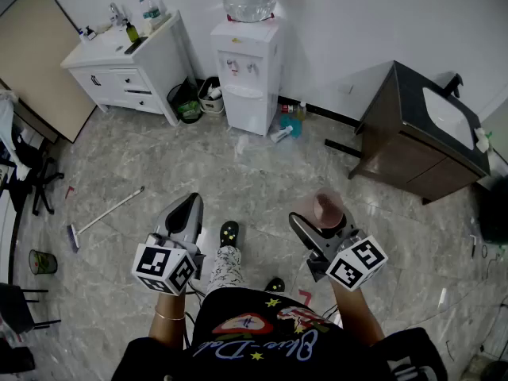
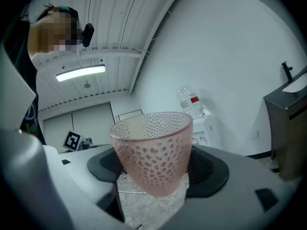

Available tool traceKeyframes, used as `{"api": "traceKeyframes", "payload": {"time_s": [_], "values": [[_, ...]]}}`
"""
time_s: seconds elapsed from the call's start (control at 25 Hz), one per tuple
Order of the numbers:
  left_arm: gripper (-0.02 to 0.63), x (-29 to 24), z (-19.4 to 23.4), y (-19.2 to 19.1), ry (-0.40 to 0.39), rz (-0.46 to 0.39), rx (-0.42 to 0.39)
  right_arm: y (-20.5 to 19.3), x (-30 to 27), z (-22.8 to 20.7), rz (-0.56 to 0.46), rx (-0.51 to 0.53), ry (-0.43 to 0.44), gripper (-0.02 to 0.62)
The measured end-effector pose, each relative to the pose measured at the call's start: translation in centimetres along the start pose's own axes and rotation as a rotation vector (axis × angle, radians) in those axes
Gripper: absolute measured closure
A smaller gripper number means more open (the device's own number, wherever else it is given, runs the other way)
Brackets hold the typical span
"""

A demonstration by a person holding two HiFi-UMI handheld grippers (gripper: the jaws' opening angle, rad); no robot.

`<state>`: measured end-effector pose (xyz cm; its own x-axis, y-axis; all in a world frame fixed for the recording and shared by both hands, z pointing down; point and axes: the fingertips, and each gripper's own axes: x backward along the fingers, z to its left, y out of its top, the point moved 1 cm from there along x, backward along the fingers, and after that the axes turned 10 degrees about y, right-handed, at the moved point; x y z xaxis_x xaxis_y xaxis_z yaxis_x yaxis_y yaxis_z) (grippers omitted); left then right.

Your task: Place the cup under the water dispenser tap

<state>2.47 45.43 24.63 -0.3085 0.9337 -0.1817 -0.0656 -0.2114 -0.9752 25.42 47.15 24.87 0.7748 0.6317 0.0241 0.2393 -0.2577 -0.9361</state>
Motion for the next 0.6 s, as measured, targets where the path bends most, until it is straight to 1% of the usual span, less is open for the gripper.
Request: {"api": "traceKeyframes", "payload": {"time_s": [0.2,0.28,0.4,0.48,0.6], "values": [[0.607,-5.8,4.9,0.9,-0.009,-0.014,-0.010,1.1,-8.1,-1.6,-0.003,0.023,0.046,0.242],[0.607,-8.1,7.7,1.6,-0.008,-0.021,-0.028,0.8,-12.6,-2.7,-0.002,0.020,0.065,0.242],[0.608,-11.9,12.1,2.1,-0.006,0.013,-0.061,0.9,-20.5,-5.3,0.017,0.027,0.083,0.242],[0.609,-15.1,14.7,2.6,-0.023,0.030,-0.068,1.5,-25.7,-7.3,0.049,0.063,0.071,0.242],[0.607,-19.7,18.5,4.2,-0.072,0.037,-0.036,2.4,-32.4,-9.1,0.061,0.107,0.036,0.242]]}}
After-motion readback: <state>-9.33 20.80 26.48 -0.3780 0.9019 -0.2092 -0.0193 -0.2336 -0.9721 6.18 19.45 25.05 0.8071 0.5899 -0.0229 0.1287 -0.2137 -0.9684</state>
